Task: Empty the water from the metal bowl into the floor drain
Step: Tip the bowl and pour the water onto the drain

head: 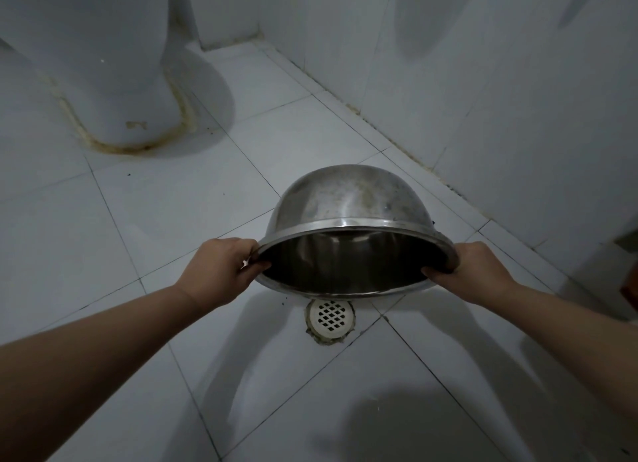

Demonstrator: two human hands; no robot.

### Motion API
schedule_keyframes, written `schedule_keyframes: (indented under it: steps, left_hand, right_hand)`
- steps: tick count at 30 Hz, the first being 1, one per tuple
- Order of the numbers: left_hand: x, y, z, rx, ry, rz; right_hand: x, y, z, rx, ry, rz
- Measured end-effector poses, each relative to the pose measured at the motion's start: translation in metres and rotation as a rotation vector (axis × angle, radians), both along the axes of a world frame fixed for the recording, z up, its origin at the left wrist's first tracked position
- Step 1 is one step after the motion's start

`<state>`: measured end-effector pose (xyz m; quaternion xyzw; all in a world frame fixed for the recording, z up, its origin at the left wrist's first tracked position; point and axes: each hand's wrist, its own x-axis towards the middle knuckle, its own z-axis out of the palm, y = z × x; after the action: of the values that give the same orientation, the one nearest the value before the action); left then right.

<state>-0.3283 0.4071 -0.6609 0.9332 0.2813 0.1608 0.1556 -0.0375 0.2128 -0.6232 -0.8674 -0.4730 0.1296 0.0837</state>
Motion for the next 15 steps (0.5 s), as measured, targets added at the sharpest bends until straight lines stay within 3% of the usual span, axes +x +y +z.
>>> schedule_keyframes:
  steps: [15]
  left_hand:
    - [0.007,0.004,0.007,-0.084,-0.084,0.193]
  right_hand:
    - [0.0,0.017,0.004,0.023,0.084,-0.062]
